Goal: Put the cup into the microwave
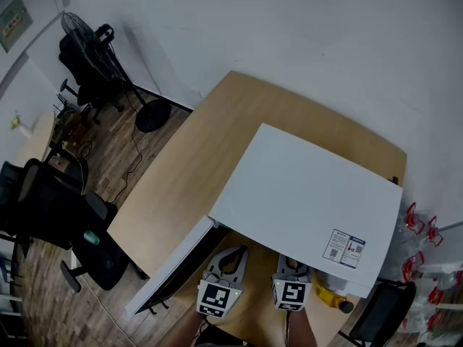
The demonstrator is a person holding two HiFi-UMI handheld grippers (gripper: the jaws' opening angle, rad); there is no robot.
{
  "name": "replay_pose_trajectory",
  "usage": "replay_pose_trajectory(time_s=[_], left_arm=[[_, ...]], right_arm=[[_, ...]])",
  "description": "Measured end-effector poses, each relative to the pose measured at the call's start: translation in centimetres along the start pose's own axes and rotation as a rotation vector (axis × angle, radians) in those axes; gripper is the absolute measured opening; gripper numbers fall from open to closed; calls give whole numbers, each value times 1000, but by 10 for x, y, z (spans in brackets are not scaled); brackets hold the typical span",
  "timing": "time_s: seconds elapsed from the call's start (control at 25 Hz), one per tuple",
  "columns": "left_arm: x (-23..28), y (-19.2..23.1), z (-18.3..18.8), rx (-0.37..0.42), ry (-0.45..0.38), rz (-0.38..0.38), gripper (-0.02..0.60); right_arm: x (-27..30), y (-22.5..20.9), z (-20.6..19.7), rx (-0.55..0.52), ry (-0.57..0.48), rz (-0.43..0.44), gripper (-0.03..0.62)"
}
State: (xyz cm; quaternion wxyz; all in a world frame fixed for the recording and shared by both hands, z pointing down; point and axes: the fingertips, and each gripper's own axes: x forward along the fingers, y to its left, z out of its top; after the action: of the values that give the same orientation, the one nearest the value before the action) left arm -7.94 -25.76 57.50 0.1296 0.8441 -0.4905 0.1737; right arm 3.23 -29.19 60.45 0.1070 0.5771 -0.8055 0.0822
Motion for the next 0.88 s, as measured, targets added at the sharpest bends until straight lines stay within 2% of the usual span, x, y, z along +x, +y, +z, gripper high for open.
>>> replay_pose_trajectory(time_s=[0.36, 0.88], left_arm=[[-5, 3, 0, 0, -1, 9, 25], [-10, 0, 2, 4, -4, -2, 25]], right_arm=[[-2, 12, -6, 21, 11, 45, 162], [-7, 8, -1, 57, 12, 39, 173]])
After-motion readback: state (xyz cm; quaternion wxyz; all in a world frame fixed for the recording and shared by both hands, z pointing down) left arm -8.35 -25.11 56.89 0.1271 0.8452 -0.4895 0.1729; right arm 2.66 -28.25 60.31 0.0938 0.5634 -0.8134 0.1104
